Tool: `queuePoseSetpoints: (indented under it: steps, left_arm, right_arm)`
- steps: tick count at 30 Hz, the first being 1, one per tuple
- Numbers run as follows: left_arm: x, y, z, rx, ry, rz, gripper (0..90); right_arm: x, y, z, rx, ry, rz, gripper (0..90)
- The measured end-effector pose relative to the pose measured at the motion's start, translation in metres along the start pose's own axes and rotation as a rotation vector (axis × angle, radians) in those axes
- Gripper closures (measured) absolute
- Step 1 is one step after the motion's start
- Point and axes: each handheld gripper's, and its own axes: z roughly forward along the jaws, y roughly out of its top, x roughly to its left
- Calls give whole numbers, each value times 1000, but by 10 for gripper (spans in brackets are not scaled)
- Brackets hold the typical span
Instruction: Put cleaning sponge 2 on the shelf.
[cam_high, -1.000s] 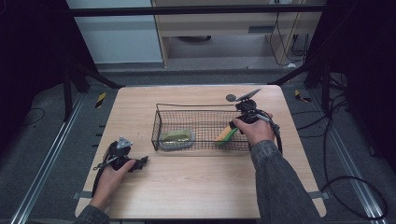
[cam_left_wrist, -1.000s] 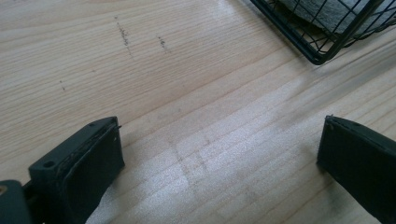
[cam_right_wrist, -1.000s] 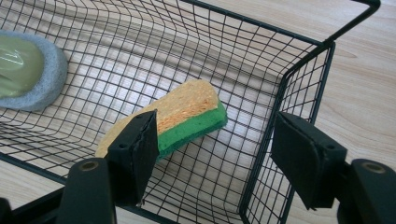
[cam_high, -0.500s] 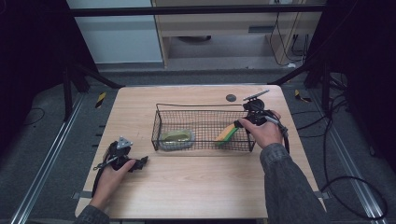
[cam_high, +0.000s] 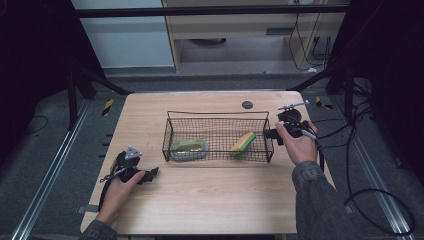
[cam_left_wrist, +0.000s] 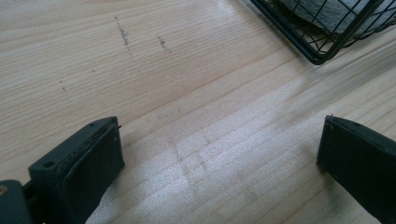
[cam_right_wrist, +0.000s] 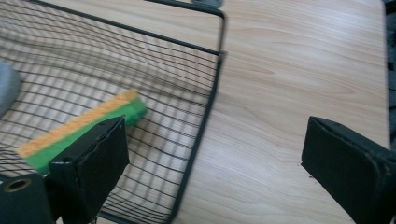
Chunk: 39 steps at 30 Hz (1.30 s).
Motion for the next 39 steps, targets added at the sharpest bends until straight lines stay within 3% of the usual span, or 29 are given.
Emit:
queuePoseSetpoints:
  steps: [6, 14, 28, 39]
  left_arm:
    - [0, 0, 0, 0, 0, 0, 0]
    - [0, 0, 0, 0, -1, -1, 0]
    - [0, 0, 0, 0, 0, 1, 0]
    - [0, 0, 0, 0, 0, 1, 0]
  right_arm:
    - [-22, -17, -5, -25, -58, 23, 83]
    - [-44, -41, -10, -78, -64, 52, 102]
    - [-58, -76, -5, -107, -61, 49, 121]
    - [-58, -96, 6, -104, -31, 36, 123]
